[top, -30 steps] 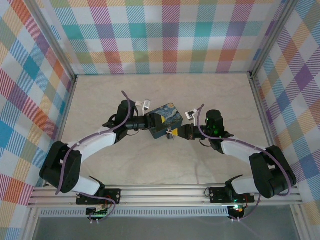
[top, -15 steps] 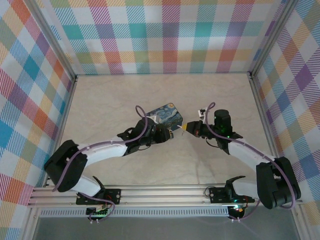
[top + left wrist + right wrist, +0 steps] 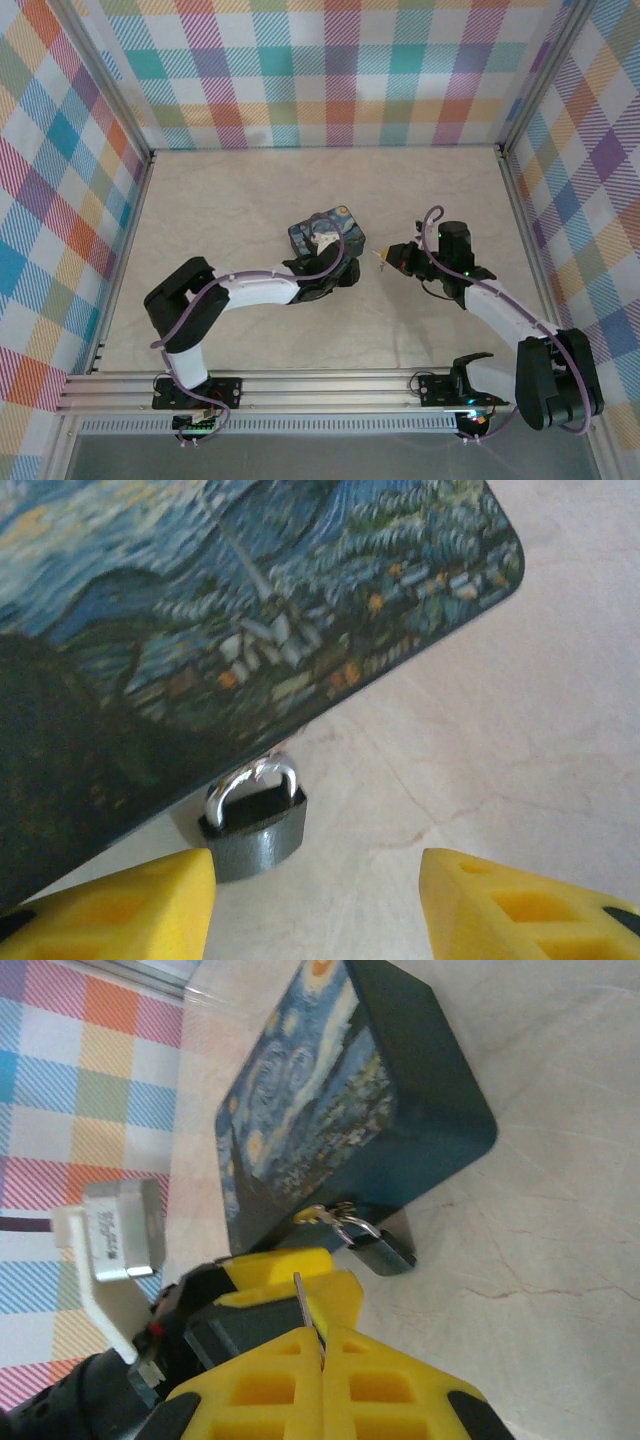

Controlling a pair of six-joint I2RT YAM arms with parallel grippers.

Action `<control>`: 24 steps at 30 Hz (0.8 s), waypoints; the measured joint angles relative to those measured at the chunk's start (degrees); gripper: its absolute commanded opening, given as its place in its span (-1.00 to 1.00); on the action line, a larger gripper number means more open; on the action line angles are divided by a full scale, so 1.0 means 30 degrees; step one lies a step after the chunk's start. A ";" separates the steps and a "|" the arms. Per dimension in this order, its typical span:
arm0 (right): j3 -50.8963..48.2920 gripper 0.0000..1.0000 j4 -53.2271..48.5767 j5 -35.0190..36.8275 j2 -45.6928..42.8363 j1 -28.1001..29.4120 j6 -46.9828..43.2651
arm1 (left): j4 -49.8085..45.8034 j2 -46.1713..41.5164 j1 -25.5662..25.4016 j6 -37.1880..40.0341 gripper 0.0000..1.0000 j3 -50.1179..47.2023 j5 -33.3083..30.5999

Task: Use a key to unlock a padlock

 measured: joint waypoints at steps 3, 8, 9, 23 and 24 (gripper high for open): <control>0.0342 -1.00 -0.0597 0.0423 0.0321 -0.0022 -0.0211 | -0.1122 0.1064 -0.0131 -0.0335 0.10 0.1260 -0.1005; 0.0976 -1.00 -0.1486 0.0998 0.0364 -0.0240 -0.0503 | -0.2135 0.1814 -0.0423 -0.0991 0.08 0.1800 -0.2295; 0.1107 -1.00 -0.1632 0.1115 0.0364 -0.0306 -0.0619 | -0.2346 0.1851 -0.0437 -0.1151 0.08 0.1821 -0.2426; 0.1472 -1.00 -0.2069 0.1304 0.0372 -0.0488 -0.1144 | -0.3308 0.3279 -0.0444 -0.1712 0.10 0.2849 -0.3126; 0.1472 -1.00 -0.2069 0.1304 0.0372 -0.0503 -0.1137 | -0.3315 0.3395 -0.0444 -0.1756 0.09 0.2914 -0.3133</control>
